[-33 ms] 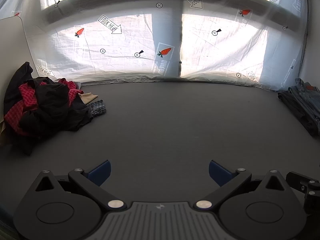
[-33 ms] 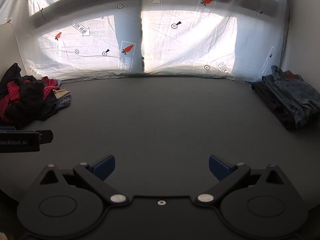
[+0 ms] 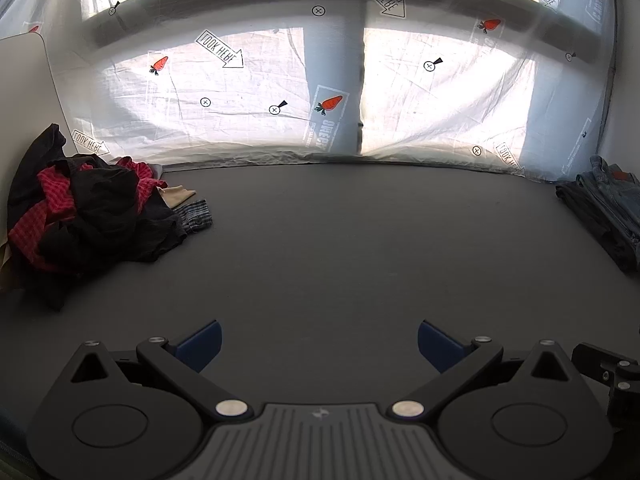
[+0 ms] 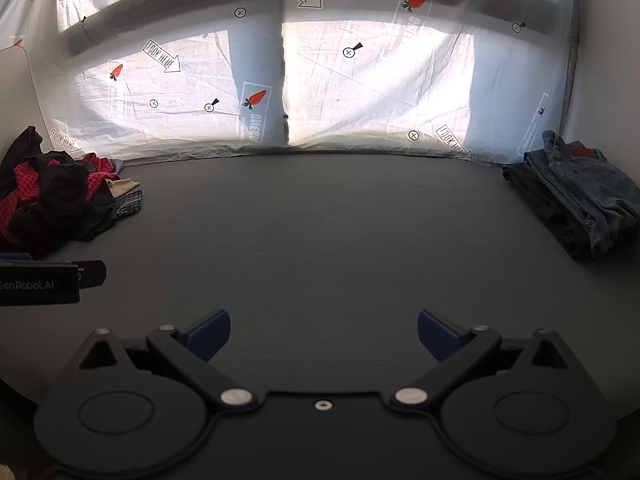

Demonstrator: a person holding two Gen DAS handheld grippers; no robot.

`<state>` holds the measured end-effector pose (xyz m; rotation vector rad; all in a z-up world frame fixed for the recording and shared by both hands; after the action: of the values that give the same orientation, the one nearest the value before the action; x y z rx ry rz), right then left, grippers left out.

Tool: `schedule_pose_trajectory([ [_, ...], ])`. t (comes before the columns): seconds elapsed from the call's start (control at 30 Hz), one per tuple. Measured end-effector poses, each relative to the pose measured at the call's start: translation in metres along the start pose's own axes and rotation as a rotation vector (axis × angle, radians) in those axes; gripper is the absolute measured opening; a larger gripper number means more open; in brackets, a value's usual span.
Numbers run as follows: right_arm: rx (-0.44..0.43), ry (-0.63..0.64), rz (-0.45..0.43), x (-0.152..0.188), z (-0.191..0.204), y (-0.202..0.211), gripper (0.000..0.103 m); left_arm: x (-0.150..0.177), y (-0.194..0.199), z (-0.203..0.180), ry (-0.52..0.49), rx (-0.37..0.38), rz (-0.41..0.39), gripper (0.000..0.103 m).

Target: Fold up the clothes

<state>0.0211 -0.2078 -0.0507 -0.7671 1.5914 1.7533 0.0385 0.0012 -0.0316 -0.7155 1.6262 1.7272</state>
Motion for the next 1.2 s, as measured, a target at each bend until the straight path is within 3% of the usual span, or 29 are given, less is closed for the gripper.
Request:
schedule_pose_trajectory([
  [1.2, -0.006, 0.015, 0.005, 0.0, 0.007, -0.001, 0.101, 0.002, -0.001, 0.009, 0.002, -0.007, 0.011, 0.103],
])
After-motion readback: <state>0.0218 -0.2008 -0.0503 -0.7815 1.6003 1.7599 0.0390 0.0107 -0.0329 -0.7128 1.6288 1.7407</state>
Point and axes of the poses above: each gripper's, at about its wrist camera, not at the fingertips, and y roughly against the way its jaws point, z to its left, x to its underside, the point moved 5 cm from there along -y, roughly the way its jaws point, and after that the axes turned 5 degrees about -y, right-handed, at the moved point
